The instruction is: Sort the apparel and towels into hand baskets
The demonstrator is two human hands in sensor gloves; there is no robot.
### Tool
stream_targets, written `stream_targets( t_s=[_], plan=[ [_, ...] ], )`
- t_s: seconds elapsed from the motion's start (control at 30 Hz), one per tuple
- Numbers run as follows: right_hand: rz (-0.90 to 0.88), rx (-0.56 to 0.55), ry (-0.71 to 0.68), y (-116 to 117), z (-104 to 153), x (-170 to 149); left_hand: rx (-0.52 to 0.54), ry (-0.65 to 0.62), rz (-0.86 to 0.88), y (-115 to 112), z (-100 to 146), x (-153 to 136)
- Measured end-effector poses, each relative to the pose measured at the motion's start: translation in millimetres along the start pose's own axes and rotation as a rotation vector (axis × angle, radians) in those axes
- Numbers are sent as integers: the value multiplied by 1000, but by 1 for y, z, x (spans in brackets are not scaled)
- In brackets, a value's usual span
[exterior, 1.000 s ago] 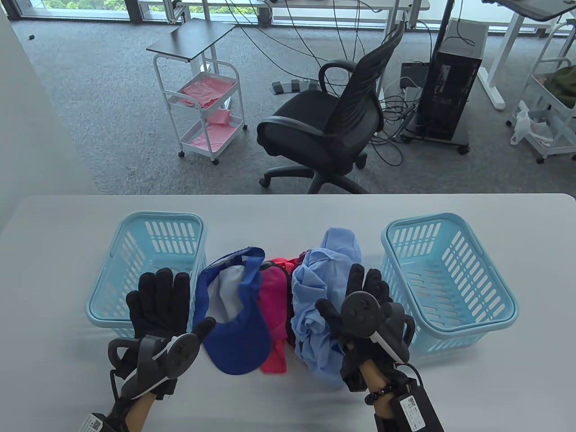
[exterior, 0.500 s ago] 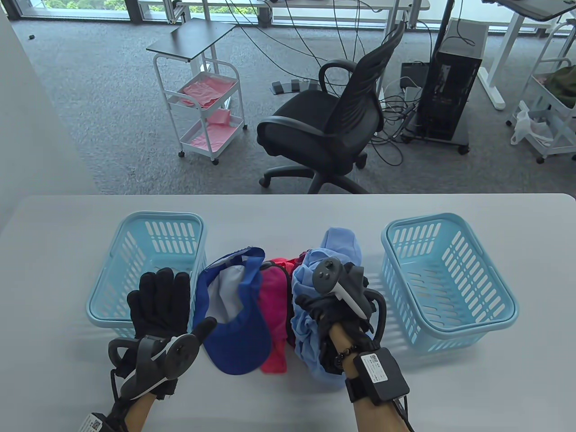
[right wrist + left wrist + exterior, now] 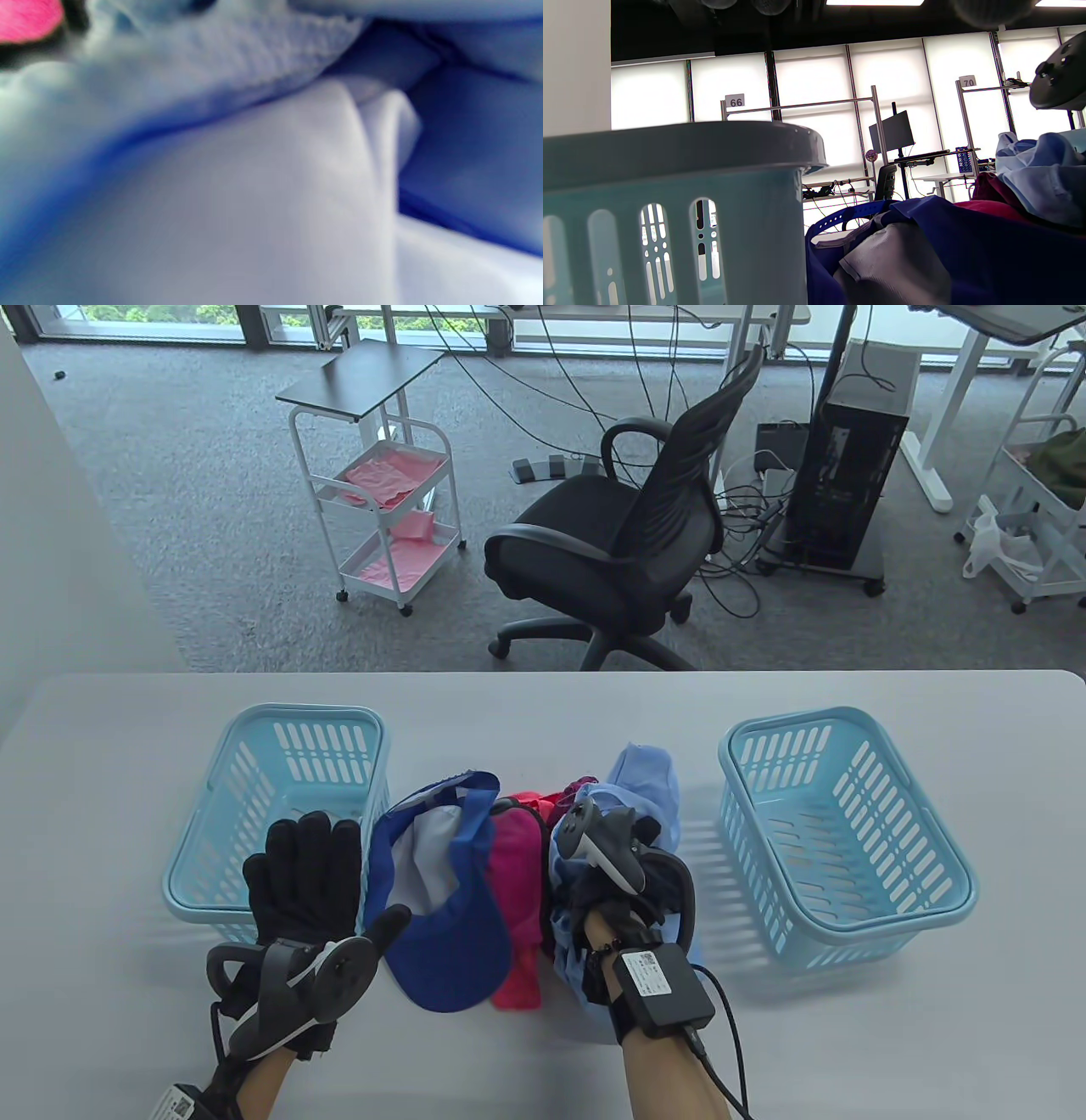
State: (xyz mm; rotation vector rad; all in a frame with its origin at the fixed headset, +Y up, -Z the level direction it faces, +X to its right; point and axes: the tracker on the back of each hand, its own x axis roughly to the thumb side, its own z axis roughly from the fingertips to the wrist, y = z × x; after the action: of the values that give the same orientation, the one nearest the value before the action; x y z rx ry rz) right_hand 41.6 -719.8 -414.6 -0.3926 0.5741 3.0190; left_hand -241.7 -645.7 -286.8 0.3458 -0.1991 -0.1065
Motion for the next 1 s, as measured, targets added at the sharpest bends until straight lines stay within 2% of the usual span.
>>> stream_targets(
  t_s=[0.3, 0.53, 0.8, 1.0],
  plan=[
    [25, -148, 4, 5, -4, -6, -2, 4, 4, 1, 0, 0],
    [-84, -185, -29, -11, 1, -32, -1, 6, 3, 1, 0, 0],
    [-157, -253, -62, -43, 21, -54, -2, 6, 0, 2, -1, 0],
    [-210, -344, -94, -75, 46, -62, 0, 6, 0, 2, -1, 0]
  ],
)
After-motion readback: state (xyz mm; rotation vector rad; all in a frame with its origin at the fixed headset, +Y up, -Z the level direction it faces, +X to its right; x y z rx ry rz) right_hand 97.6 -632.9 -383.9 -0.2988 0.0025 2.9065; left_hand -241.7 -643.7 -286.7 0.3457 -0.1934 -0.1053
